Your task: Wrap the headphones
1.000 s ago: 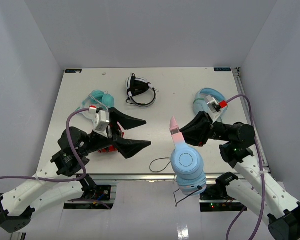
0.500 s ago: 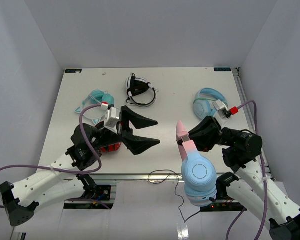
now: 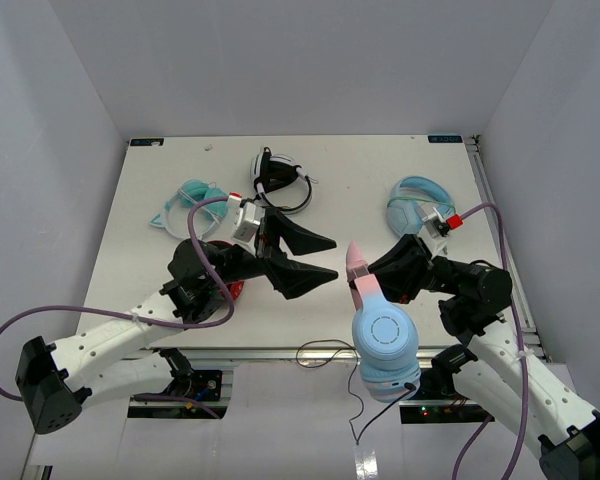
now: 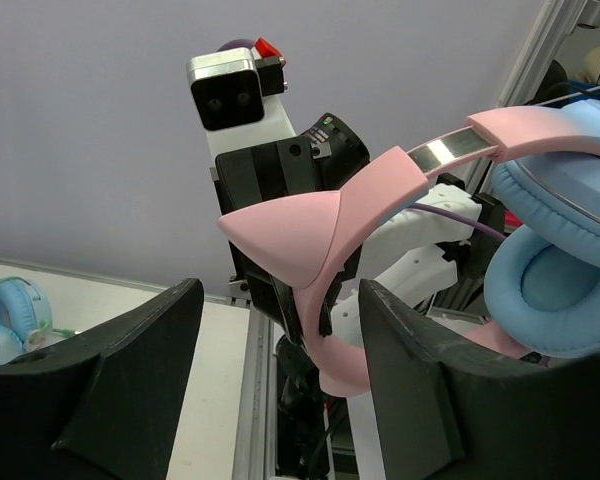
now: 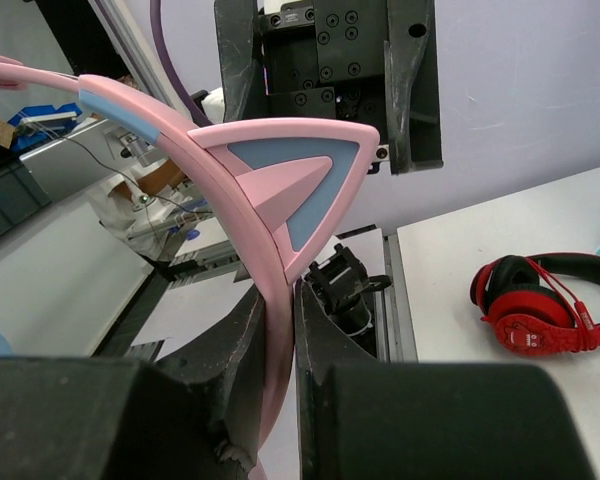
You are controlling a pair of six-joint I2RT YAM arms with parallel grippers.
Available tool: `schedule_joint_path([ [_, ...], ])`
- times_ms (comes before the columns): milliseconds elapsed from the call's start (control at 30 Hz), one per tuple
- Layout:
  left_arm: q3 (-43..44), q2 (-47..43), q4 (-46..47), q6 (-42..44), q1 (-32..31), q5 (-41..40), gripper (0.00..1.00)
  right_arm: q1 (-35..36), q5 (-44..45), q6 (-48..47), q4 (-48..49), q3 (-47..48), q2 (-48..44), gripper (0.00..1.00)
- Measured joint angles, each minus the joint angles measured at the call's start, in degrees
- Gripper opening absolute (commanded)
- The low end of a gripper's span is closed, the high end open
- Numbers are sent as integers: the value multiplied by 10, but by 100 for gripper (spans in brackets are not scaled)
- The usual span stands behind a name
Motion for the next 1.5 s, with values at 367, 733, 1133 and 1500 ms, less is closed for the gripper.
schedule_joint_path([
  [367, 55, -35, -214, 62, -4, -70, 80, 5, 74, -209, -281, 72, -16, 8],
  [733, 343, -77, -586, 172, -3, -283, 91, 23, 247, -411, -500, 136, 88, 8],
  [1133, 510, 127, -773, 267, -3, -320, 82, 103, 408, -456, -582, 157, 120, 8],
  [1500, 528, 304, -857, 334, -8, -378, 74, 155, 486, -453, -593, 168, 128, 8],
])
